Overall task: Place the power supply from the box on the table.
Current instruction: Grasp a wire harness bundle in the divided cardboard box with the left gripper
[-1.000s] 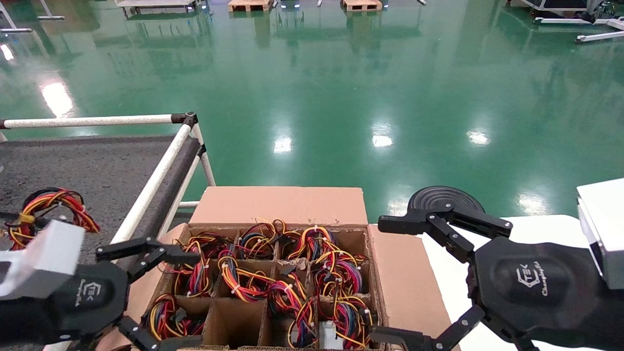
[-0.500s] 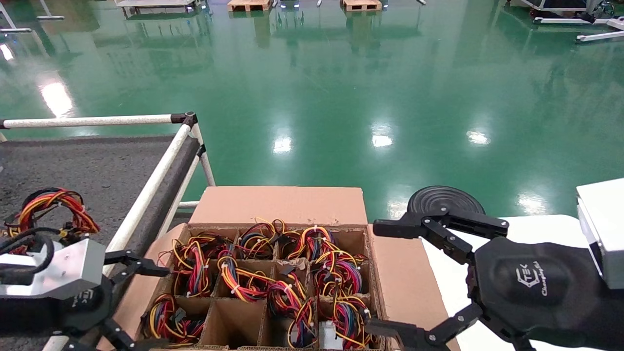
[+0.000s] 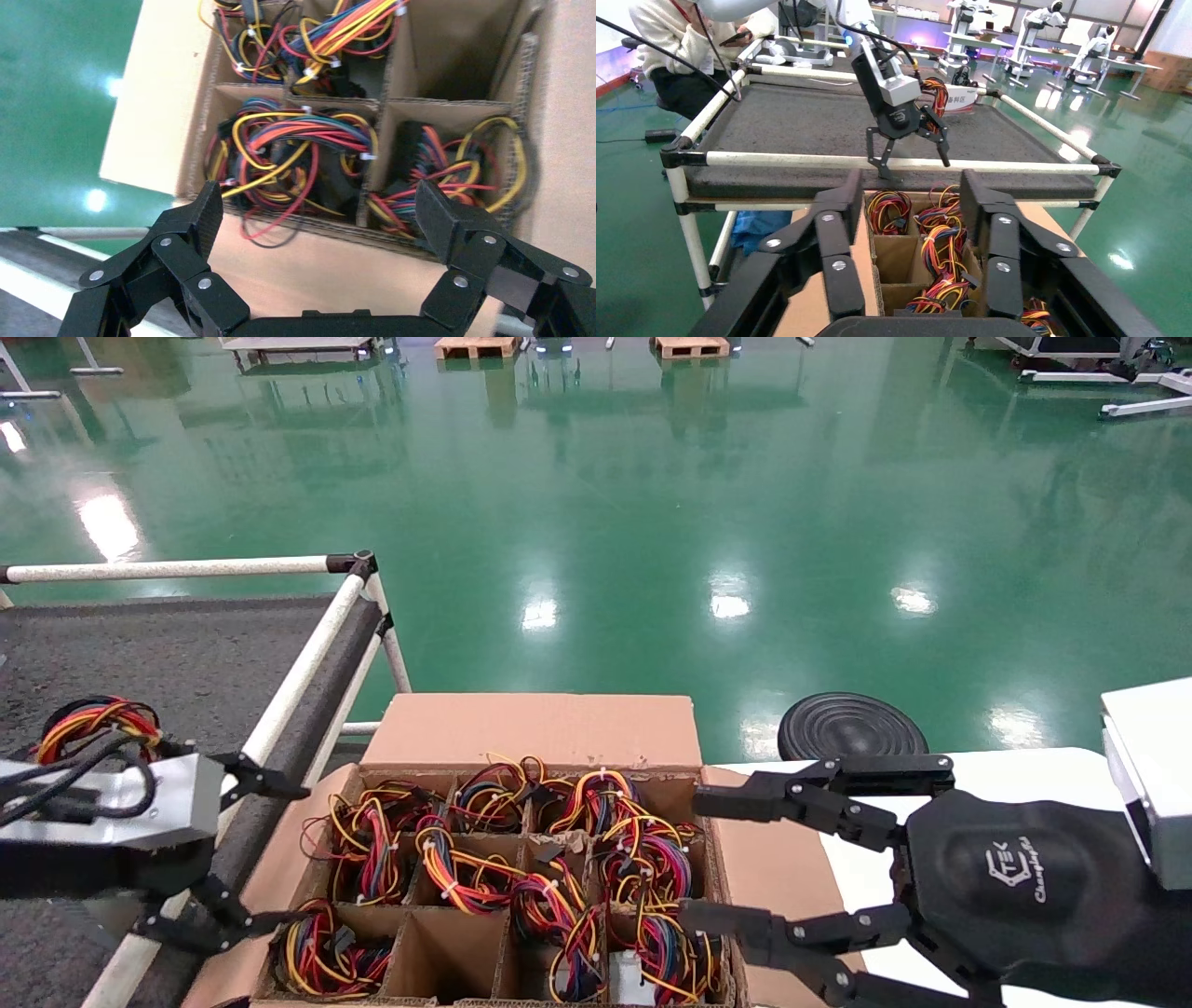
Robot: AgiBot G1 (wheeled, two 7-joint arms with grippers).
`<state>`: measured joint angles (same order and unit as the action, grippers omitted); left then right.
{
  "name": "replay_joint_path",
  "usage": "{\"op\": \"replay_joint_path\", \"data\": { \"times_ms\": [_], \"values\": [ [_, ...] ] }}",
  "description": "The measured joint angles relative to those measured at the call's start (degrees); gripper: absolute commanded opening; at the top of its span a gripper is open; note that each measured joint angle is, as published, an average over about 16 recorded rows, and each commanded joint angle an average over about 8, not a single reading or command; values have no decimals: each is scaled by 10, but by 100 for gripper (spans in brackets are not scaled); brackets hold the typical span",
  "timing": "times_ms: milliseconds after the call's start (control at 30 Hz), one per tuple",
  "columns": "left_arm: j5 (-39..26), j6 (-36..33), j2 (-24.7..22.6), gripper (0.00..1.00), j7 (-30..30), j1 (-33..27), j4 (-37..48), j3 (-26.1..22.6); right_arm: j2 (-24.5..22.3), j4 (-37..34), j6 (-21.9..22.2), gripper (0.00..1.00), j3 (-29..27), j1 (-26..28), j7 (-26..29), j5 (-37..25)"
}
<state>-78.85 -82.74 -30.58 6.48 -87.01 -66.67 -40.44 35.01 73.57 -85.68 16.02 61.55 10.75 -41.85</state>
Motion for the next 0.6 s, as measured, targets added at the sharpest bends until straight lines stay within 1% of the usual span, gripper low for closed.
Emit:
{"op": "replay_joint_path", "data": {
  "times_ms": [300, 600],
  "values": [
    [-21, 2, -30, 100, -22, -41, 33, -23, 0, 0, 0, 0, 0, 0, 0, 0],
    [-15, -1, -50, 100, -40, -60, 62, -35, 0, 0, 0, 0, 0, 0, 0, 0]
  ]
}}
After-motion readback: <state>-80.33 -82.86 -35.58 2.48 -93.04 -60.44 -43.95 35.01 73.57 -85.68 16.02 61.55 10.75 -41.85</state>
